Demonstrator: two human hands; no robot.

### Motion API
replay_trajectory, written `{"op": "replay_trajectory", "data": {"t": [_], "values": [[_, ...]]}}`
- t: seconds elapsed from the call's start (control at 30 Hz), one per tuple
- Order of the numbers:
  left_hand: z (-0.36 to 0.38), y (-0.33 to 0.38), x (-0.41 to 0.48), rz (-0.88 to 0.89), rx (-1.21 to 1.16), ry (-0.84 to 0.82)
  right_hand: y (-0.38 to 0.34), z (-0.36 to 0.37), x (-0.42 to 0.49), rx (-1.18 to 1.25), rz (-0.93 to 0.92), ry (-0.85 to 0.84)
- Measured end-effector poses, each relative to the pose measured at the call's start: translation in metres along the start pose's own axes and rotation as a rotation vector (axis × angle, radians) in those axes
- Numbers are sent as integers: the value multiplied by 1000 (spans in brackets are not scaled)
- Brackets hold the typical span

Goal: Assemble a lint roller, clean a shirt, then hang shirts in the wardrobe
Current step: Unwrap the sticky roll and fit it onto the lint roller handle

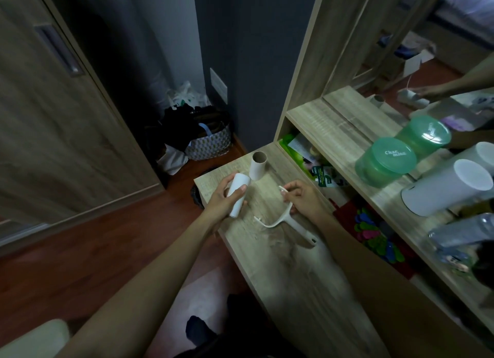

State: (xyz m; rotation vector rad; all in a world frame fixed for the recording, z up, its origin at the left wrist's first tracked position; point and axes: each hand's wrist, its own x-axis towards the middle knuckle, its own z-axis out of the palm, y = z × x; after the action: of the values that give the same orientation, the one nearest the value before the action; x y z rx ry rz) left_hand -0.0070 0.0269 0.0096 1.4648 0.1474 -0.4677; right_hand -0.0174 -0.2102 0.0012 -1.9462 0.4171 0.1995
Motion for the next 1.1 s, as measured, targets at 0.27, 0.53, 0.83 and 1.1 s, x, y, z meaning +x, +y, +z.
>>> {"op": "replay_trajectory", "data": {"t": [0.27,0.53,0.83,1.1], "values": [[-2,0,-2,-10,39,-26,18,-1,9,-61,56,35],[-4,1,-1,-14,103,-137,-13,7,-8,-106,-103,253],[-13,12,-2,-19,257,-117,-37,24,-21,165,-15,-105],[-29,28,-3,155,497,-202,-54,28,-32,296,57,-306]]}}
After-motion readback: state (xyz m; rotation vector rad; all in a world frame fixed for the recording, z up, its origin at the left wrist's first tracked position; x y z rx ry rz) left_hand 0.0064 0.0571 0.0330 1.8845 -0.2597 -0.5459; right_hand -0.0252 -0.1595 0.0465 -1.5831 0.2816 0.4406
